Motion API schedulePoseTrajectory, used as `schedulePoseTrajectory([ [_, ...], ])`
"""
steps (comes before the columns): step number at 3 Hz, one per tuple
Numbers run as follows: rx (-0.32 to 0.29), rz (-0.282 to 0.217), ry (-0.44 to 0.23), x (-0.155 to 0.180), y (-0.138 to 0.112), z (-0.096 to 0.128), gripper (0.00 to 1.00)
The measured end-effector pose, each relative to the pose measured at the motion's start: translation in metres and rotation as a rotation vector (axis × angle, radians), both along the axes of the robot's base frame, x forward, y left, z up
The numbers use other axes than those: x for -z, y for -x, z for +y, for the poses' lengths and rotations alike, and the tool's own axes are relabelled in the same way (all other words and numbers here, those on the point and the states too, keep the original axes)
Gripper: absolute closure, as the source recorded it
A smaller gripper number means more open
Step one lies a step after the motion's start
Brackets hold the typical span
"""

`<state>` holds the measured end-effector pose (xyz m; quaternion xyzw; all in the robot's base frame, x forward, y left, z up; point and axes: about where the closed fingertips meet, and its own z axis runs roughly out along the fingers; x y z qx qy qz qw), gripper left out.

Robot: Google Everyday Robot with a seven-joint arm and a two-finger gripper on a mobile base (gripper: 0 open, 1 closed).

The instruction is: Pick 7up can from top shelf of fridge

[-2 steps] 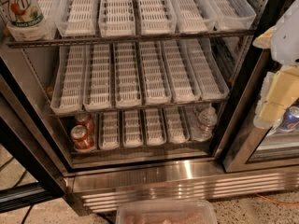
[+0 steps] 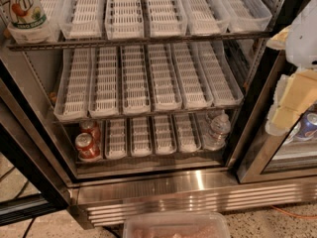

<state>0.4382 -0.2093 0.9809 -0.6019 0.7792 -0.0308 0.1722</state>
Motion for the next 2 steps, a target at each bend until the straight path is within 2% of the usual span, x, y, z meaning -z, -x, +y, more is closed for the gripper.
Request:
schedulePoseTrajectory([
  [1,-0.040,-0.057,-0.094,-0.005,0.001,0.039,0.00],
  [2,-0.119,-0.159,-0.211,-0.027,-0.005,0.100,0.00],
])
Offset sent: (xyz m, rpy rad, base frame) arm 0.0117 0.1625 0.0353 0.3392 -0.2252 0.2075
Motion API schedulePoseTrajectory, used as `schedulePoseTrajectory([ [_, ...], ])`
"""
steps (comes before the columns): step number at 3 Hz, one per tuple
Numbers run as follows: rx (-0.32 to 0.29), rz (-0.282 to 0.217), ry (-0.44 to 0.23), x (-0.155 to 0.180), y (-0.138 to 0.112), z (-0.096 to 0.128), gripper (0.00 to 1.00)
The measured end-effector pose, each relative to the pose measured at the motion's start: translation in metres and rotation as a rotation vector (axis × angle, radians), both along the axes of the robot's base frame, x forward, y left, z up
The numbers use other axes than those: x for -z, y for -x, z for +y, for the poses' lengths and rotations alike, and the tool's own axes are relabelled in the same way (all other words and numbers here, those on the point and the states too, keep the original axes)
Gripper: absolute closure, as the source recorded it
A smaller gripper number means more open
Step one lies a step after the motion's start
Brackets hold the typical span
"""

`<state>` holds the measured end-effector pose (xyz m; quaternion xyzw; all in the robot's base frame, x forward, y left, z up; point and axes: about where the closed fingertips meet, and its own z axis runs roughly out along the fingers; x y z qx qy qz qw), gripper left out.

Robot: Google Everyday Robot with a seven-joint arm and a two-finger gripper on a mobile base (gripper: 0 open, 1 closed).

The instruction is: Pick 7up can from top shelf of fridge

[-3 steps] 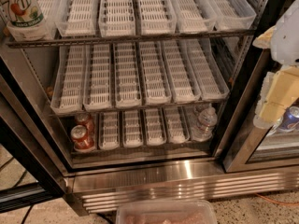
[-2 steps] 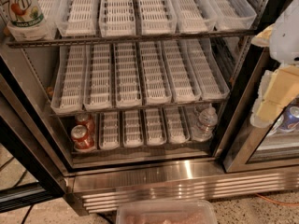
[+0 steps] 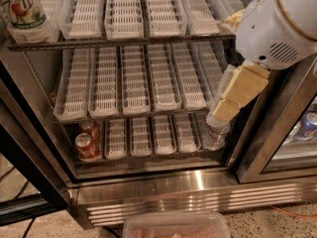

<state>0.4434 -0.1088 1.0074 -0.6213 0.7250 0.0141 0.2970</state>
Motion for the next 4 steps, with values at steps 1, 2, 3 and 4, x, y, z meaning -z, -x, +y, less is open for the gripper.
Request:
schedulePoseTrajectory([
  [1,-0.005,-0.016,-0.010,-0.004,0.001,0.006,0.00],
  [2,-0.084,-0.058,-0.064,0.006,0.002,0.048,0.00],
  [3,-0.162,-0.153,-0.183,0.003,-0.015,0.102,0.00],
  [4,-0.215,-0.244,-0.295,-0.013,-0.029,0.147,0.00],
])
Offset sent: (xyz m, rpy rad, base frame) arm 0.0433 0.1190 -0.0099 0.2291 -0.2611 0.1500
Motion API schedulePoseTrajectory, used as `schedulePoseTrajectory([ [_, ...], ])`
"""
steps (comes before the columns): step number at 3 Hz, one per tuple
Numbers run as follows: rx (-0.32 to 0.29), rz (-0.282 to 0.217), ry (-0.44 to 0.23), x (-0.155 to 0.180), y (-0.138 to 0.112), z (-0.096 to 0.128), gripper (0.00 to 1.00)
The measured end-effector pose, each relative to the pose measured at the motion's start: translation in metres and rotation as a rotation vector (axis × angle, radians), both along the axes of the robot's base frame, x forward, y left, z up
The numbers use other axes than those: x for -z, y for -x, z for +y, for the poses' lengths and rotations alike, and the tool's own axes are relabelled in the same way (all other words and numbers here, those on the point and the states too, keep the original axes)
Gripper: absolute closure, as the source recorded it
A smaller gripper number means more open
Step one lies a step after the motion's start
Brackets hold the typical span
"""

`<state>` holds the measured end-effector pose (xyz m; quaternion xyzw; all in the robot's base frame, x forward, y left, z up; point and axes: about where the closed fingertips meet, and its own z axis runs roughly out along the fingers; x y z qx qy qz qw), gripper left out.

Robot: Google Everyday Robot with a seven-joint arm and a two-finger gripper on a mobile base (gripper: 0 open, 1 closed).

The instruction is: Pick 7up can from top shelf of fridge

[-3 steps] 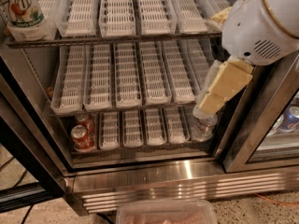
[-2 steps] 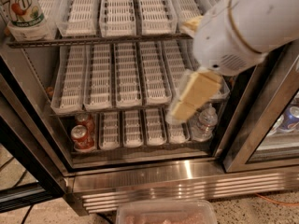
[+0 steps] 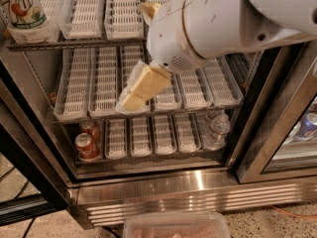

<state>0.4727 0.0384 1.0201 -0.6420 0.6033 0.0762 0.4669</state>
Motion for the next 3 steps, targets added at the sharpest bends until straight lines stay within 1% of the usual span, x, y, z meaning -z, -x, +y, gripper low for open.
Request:
schedulePoseTrajectory([
  [1,-0.054,-0.086,-0.090,-0.028,-0.001,0.033,0.00],
  [2,-0.054,-0.086,-0.090,-0.028,-0.001,0.033,0.00],
  [3,-0.055,-0.092,-0.169,-0.030,-0.002,0.043,0.00],
])
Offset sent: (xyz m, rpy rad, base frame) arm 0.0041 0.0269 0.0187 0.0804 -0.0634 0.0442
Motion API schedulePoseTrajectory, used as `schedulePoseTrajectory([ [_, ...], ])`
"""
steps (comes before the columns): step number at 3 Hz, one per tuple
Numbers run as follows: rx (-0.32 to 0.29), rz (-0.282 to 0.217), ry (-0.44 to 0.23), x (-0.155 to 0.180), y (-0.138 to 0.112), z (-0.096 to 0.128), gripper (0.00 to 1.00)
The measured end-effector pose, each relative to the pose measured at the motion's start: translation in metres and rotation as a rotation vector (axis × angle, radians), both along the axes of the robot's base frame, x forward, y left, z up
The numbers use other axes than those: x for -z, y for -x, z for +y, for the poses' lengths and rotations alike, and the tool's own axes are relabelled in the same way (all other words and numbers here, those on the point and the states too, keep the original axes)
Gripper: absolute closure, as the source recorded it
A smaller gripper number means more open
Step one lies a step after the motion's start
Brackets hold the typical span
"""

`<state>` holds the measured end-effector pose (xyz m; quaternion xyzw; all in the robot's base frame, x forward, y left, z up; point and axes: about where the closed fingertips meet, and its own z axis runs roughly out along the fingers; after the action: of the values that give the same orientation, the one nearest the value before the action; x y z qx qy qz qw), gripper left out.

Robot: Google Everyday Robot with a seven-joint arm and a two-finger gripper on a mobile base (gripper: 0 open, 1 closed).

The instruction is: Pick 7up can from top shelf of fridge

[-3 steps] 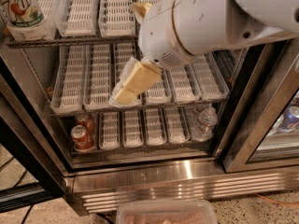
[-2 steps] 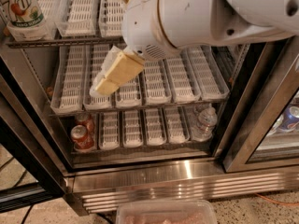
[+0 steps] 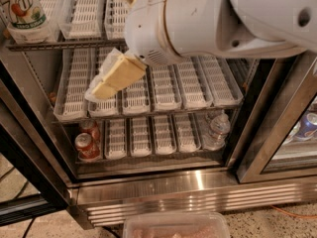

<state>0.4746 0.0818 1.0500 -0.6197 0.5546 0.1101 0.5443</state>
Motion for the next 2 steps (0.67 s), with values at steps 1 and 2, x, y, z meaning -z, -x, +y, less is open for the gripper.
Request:
schedulePoseTrajectory([
  [1,-0.012,0.014,-0.146,0.009,-0.006,0.020,0.00],
  [2,-0.013,0.064,-0.288,0.013,-0.006,0.042,0.00],
])
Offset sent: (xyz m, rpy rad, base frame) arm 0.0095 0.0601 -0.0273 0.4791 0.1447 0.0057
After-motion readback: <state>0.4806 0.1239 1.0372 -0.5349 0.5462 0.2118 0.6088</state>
